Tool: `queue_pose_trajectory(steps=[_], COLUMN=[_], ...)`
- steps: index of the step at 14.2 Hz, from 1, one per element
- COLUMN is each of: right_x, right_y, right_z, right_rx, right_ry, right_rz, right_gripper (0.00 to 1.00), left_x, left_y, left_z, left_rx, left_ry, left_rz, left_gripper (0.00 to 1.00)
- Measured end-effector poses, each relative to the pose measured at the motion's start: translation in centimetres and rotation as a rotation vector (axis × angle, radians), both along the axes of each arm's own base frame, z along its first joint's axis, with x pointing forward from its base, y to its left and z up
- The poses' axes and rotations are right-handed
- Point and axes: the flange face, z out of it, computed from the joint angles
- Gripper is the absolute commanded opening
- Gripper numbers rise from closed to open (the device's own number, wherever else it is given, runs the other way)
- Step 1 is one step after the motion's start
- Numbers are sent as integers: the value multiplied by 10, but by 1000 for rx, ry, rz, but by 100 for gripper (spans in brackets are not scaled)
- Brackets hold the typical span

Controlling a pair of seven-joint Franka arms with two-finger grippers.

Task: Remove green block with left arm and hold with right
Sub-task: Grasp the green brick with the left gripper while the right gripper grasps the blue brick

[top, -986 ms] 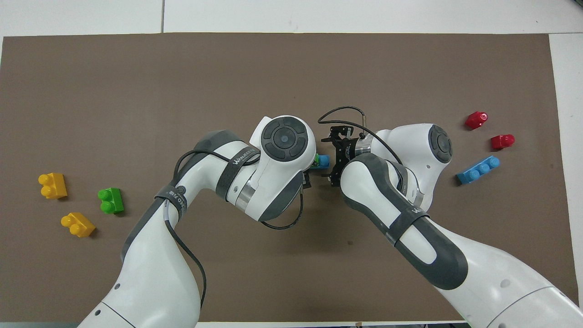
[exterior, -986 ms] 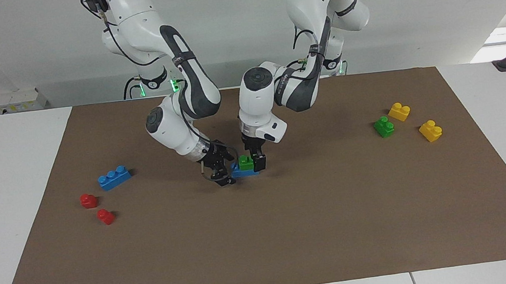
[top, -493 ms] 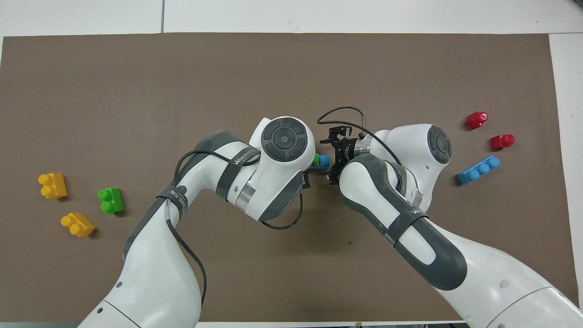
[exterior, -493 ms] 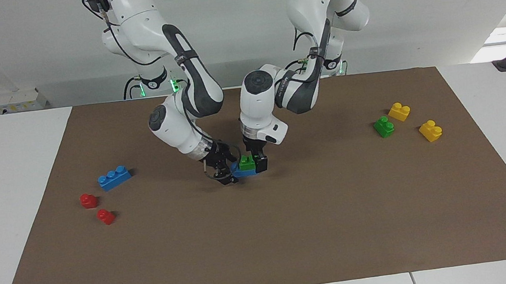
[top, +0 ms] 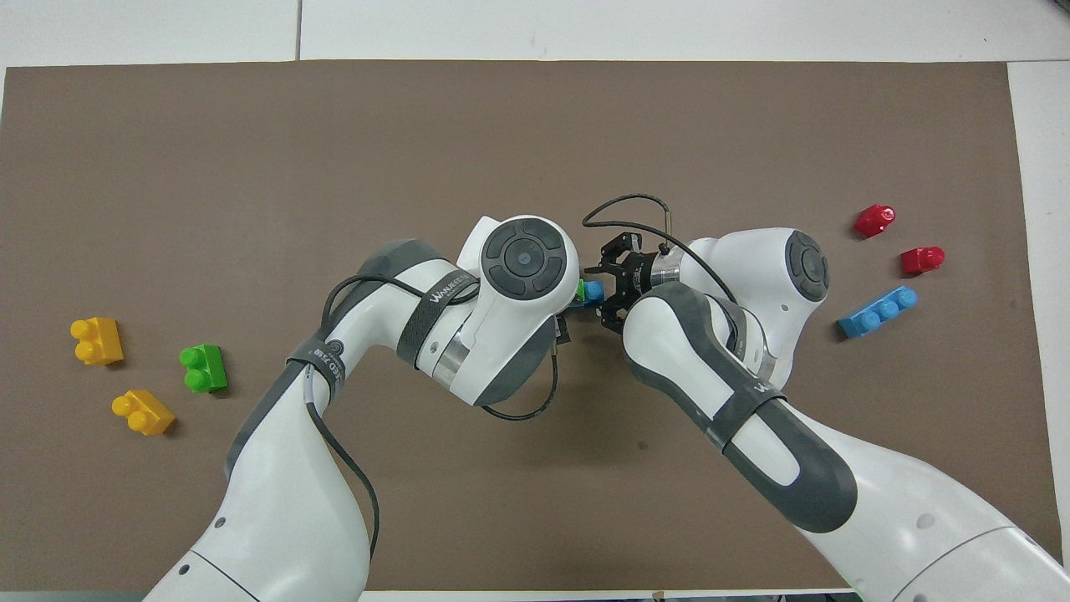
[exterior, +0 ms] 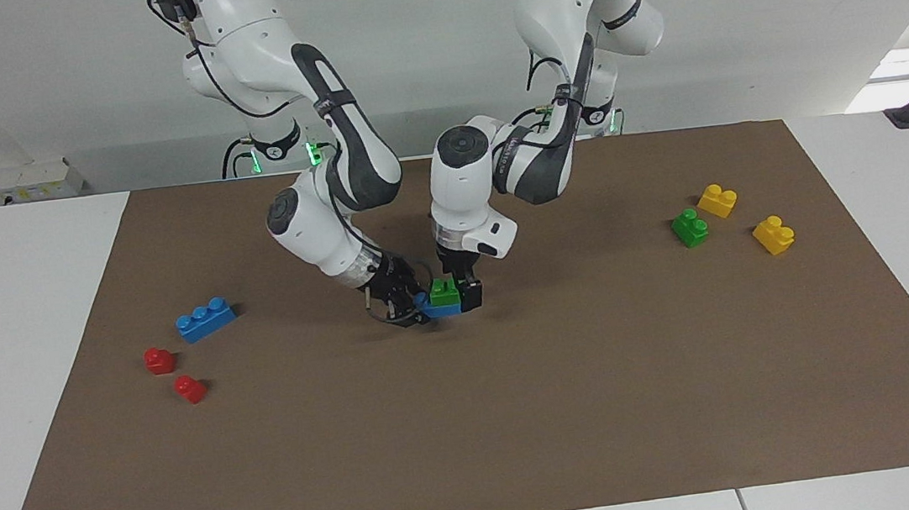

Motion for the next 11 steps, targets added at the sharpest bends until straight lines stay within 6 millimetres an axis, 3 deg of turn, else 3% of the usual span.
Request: queue_pose_trajectory(steps=[2,8,10,11], right_x=[0,2,2,2], right_y=[0,-2,-2,-2], right_z=[0,0,0,0], right_rx=[-1,-5,-5,-6], right_ry=[-1,-16,-18,-18], right_rz=[-2,-12,-14,-14], right_gripper=[0,0,0,0], left_x=[0,-6,-6,-6], left_y=[0,-5,-5,-6], left_z=[-2,-6,-5,-5], left_rx=[0,0,-1,-4], left_ry=[0,-12,-15,-18], left_rz=[0,0,0,0], left_gripper=[100,100,85,85])
